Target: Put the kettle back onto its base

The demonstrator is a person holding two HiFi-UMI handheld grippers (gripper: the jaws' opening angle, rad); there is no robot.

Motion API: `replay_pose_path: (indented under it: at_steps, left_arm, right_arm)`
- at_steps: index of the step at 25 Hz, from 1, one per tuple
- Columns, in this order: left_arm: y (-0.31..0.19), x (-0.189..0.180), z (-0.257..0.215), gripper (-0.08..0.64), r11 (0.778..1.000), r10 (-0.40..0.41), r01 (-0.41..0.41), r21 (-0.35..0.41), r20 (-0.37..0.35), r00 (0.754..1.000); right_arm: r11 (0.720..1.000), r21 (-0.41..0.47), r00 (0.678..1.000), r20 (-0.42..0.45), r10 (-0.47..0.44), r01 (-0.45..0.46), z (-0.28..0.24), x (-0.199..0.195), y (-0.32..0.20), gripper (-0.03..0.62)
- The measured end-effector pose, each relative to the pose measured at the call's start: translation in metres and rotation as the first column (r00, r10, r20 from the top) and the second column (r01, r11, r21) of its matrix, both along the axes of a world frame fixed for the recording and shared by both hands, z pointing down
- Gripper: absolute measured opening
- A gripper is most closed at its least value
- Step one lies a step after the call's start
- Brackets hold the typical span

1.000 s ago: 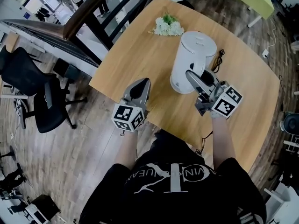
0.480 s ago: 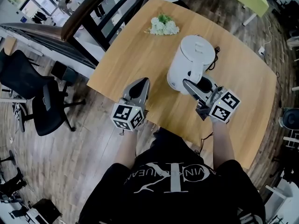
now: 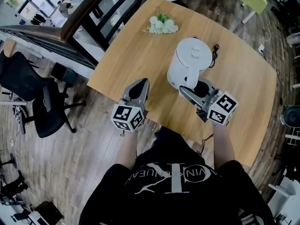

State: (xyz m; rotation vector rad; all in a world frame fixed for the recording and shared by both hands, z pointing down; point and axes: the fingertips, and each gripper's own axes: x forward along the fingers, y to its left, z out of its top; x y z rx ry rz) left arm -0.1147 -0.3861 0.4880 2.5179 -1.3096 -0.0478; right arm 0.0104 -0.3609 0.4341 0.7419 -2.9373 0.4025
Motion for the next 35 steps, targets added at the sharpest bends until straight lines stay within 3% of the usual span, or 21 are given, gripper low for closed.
replay_pose_path:
  at_steps: [9, 17, 25, 35]
  left_arm:
    - [0.007, -0.001, 0.006, 0.002, 1.000, 0.007, -0.006, -0.009, 0.013, 1.000]
    - [0.017, 0.006, 0.013, 0.002, 0.999, 0.038, -0.037, -0.024, 0.019, 0.999]
    - [0.027, 0.008, 0.012, 0.002, 0.998, 0.056, -0.055, -0.026, 0.024, 0.998]
    - [0.042, 0.005, 0.016, 0.002, 0.999, 0.042, -0.041, -0.029, 0.021, 0.999]
  right_arm:
    - [0.998, 0.044, 0.999, -0.008, 0.034, -0.034, 0.009, -0.004, 0.007, 0.164]
    - [0.984, 0.059, 0.985, 0.005, 0.171, -0.171, 0.016, 0.002, 0.008, 0.166]
    - [0.972, 0.036, 0.972, -0.029, 0.232, -0.231, 0.030, 0.009, 0.018, 0.187]
    - [0.959, 0.028, 0.959, -0.013, 0.282, -0.281, 0.030, 0.019, 0.031, 0.189]
